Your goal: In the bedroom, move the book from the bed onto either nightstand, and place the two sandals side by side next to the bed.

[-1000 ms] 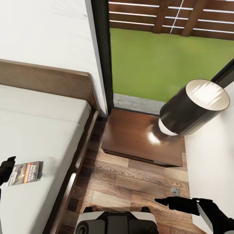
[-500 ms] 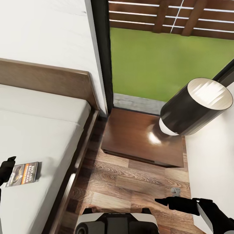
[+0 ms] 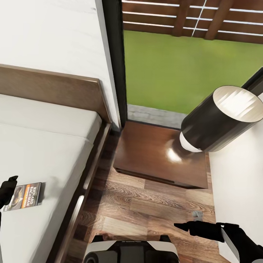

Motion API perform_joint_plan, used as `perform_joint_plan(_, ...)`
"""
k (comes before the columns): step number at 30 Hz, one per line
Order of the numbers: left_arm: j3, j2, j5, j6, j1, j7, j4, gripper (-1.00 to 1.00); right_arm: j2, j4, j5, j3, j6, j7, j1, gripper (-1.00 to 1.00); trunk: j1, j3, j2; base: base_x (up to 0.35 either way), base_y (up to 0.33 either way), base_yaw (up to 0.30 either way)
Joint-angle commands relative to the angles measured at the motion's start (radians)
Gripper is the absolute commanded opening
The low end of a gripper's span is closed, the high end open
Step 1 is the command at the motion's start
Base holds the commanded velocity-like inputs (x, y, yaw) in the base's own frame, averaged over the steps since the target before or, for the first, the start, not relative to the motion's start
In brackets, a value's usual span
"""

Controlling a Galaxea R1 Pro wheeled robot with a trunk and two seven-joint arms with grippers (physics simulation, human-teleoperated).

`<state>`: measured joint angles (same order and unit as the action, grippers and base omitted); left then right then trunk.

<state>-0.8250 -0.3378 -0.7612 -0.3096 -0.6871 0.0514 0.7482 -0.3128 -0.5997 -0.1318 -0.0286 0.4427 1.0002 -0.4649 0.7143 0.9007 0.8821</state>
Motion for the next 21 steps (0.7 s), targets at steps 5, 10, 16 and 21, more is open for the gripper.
perform_joint_plan(5, -0.002, 0.000, -0.010, -0.006, -0.001, 0.005, 0.002, 1.00, 0.000, 0.000, -0.006, -0.001, 0.008, 0.002, -0.001, 1.00, 0.004, 0.004, 0.008, 0.000, 0.000, 0.000)
perform_joint_plan(10, -0.003, 0.000, -0.010, -0.005, -0.001, 0.006, 0.003, 1.00, 0.000, 0.000, -0.006, -0.001, 0.008, 0.002, -0.001, 1.00, 0.004, 0.004, 0.008, 0.000, 0.000, 0.000)
perform_joint_plan(16, -0.003, -0.005, -0.008, 0.001, 0.000, 0.006, 0.017, 1.00, -0.001, -0.001, -0.007, -0.002, 0.008, 0.002, 0.000, 1.00, 0.004, 0.004, 0.008, 0.000, 0.000, 0.000)
perform_joint_plan(21, 0.009, -0.006, 0.002, -0.003, 0.000, 0.019, 0.179, 1.00, -0.005, -0.001, -0.009, -0.003, 0.008, 0.002, 0.000, 1.00, 0.004, 0.004, 0.008, 0.000, 0.000, 0.000)
